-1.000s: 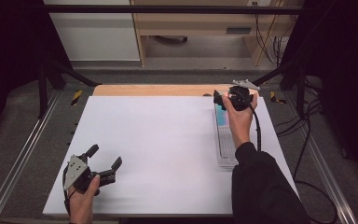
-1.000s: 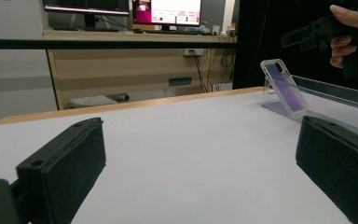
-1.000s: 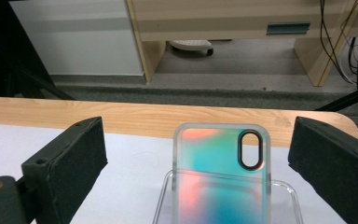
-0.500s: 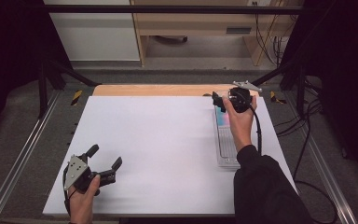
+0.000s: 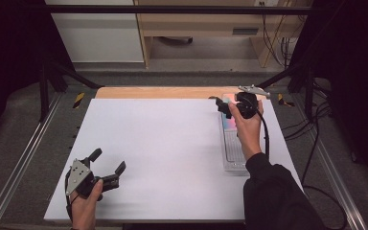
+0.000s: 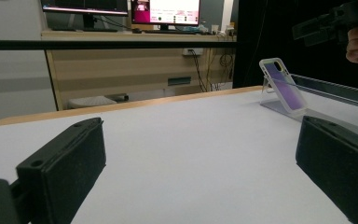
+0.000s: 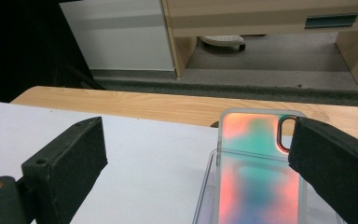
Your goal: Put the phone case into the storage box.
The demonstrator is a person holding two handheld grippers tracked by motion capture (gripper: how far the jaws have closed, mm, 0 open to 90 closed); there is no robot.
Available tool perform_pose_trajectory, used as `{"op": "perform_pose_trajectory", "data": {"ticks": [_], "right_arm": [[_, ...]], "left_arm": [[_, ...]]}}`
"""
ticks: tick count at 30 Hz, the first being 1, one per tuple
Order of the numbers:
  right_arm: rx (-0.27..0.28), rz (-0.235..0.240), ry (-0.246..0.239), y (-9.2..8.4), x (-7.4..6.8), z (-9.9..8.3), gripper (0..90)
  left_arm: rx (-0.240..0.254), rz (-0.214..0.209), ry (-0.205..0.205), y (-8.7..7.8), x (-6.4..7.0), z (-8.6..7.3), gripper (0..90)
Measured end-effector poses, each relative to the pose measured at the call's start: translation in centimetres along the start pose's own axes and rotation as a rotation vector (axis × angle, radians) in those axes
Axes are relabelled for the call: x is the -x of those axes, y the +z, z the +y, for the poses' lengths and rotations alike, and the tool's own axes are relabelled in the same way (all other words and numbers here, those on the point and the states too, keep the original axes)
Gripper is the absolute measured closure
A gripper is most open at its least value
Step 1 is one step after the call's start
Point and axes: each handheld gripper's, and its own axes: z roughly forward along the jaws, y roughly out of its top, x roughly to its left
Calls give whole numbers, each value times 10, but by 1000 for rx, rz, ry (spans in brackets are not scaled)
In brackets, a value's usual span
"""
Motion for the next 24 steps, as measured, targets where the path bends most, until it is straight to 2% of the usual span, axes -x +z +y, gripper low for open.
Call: {"op": "perform_pose_trajectory", "data": {"ticks": [17,24], "right_arm": [[-38,81,-40,-19,-20,-9,45],[-33,122,-66,-33,-28,-8,44]], "left_arm": [[-5,-1,-1,0,0,-1,7],[-10,0,2,0,0,-1,7]]}}
